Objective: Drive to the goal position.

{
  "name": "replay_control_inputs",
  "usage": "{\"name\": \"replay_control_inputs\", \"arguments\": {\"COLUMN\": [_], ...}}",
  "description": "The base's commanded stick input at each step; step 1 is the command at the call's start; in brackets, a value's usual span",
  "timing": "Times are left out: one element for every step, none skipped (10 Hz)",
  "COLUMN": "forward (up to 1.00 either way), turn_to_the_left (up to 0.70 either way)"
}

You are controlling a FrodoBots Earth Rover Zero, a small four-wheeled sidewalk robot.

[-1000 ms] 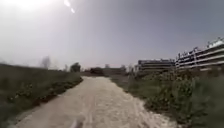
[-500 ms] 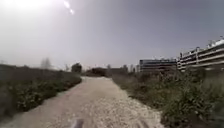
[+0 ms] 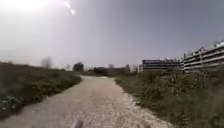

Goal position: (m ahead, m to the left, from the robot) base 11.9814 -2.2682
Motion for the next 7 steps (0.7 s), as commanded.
{"name": "replay_control_inputs", "arguments": {"forward": [1.00,1.00,1.00,1.00,1.00,1.00,1.00], "turn_to_the_left": [0.00,0.00,0.00,0.00,0.00,0.00,0.00]}}
